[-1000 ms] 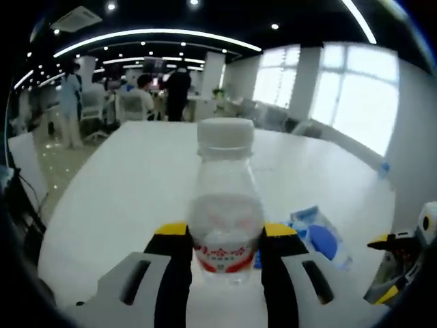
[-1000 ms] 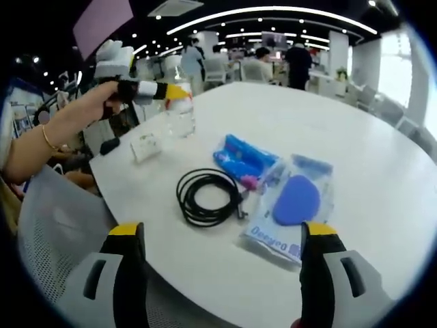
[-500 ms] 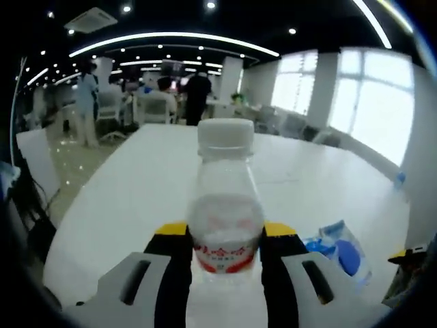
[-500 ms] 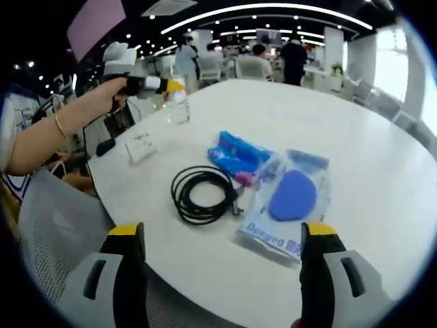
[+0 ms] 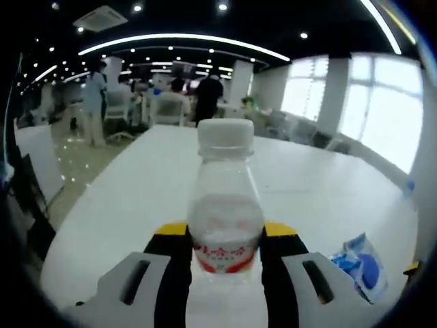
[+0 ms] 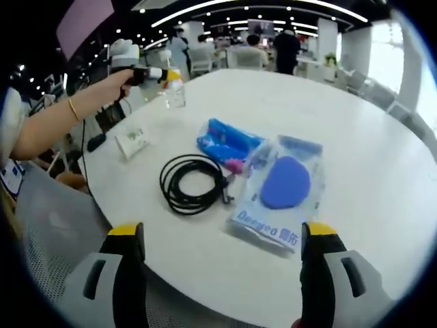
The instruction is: Arrange the tabletop items into an orderly group along one side of the table until the central work area is clear of visible clutter.
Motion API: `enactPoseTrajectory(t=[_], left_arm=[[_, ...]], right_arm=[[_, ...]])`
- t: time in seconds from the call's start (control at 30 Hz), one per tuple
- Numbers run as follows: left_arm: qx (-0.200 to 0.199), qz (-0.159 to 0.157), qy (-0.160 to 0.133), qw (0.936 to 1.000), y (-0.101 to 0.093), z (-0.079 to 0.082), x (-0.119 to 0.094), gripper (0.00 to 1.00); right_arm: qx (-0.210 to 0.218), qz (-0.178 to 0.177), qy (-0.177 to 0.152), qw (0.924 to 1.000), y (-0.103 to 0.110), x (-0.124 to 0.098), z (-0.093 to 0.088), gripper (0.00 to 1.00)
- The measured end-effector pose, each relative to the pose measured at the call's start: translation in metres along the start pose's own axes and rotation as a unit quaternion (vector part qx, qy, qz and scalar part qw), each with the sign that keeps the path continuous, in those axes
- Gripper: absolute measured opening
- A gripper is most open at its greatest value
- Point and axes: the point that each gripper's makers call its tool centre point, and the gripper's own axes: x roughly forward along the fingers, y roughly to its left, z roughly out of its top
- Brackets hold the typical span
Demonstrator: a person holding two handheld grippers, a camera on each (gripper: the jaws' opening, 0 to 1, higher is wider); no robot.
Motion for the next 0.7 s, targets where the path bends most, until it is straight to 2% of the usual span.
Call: enactPoseTrajectory(t=[0.23, 0.27, 0.5, 0.7], left_arm=[[0.041, 0.024, 0.006, 0.9988, 0.014, -0.009, 0.015, 0.36], [0.043, 0.040, 0.007, 0.9982, 0.021, -0.010, 0.017, 0.36], [0.029, 0.051, 0.003, 0.9983, 0.034, -0.013, 0.028, 0.36], [0.043, 0.061, 0.000, 0.9972, 0.037, -0.017, 0.030, 0.36]], right_arm=[[0.006, -0.009, 0.012, 0.9999, -0.004, 0.001, -0.006, 0.94], [0.006, -0.010, 0.013, 0.9998, -0.005, 0.001, -0.006, 0.94], [0.004, -0.007, 0.020, 0.9998, -0.003, 0.002, -0.009, 0.94], [0.005, -0.012, 0.024, 0.9996, -0.006, 0.002, -0.010, 0.93]])
